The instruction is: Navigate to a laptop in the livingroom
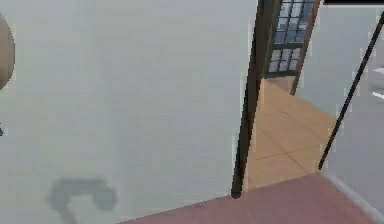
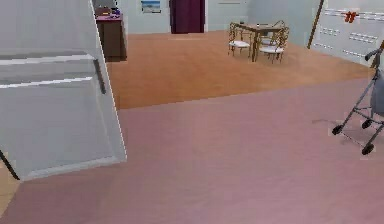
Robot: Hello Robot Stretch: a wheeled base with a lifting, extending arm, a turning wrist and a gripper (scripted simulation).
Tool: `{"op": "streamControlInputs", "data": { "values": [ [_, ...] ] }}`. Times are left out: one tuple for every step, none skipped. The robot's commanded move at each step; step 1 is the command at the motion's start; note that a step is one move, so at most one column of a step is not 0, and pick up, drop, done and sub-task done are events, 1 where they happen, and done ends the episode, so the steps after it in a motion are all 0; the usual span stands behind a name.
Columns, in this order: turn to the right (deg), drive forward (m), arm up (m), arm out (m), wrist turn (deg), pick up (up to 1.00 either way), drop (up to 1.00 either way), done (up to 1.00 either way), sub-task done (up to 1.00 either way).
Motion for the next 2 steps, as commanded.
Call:
{"op": "streamControlInputs", "data": {
  "values": [
    [-45.0, 0.0, 0.0, 0.0, 0.0, 0.0, 0.0, 0.0, 0.0],
    [-45.0, 0.0, 0.0, 0.0, 0.0, 0.0, 0.0, 0.0, 0.0]
  ]
}}
